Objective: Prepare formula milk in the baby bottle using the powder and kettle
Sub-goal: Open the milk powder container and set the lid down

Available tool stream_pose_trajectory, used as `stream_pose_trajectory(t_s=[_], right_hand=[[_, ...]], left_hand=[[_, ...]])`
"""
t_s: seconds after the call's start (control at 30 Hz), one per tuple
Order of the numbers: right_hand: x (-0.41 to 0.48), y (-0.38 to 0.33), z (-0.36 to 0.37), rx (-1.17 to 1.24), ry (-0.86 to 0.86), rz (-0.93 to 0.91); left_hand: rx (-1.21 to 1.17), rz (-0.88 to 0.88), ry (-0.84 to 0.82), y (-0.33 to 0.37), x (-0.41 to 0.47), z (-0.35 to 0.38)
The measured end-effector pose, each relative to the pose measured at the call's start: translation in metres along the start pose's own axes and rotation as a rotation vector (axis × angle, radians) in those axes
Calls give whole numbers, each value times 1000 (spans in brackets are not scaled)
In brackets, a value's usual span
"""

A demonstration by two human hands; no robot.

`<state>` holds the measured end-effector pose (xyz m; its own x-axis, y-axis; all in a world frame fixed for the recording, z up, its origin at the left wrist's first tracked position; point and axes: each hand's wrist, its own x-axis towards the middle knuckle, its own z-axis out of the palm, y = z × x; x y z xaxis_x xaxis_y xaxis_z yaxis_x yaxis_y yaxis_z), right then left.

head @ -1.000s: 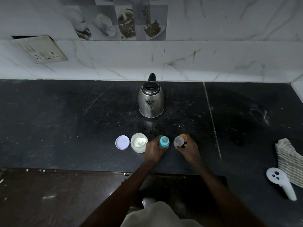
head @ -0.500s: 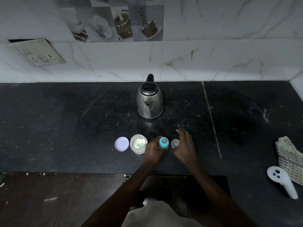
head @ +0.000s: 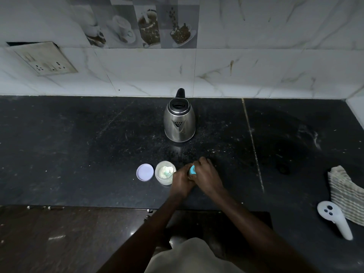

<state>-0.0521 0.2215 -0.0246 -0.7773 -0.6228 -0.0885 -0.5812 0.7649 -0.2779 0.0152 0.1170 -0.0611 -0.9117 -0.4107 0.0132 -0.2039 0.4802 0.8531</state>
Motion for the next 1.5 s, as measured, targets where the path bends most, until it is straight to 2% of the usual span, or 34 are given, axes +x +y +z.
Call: stream_pose_trajectory(t_s=[0.3, 0.5, 0.73, 0.83, 0.93, 1.03, 1.2, 1.3, 1.37, 1.5], right_hand=[[8, 16, -16, 70, -66, -198], [14, 23, -30, 68, -157, -317], [10, 26, -41, 237, -307, -174], [6, 22, -41, 277, -262, -110], [4, 13, -37, 163, -155, -9], [4, 7, -29, 87, -105, -28], [4, 3, -27, 166, -195, -36], [1, -2, -20, 26, -91, 13], [3, 1, -15, -15, -38, -40], [9, 14, -14, 86, -74, -255]], left_hand=[[-90, -53, -55, -8, -2, 0], [-68, -88, -58, -10, -3, 2], [-156, -145, -71, -9, -2, 1], [-128, -104, -79, -12, -2, 2], [-92, -88, -75, -11, 0, 1], [-60, -82, -81, -12, -1, 0], [-42, -83, -69, -9, 0, 0], [-31, -72, -61, -8, -1, 0], [-32, -87, -73, -11, -1, 1], [-38, -118, -71, -13, -1, 0]])
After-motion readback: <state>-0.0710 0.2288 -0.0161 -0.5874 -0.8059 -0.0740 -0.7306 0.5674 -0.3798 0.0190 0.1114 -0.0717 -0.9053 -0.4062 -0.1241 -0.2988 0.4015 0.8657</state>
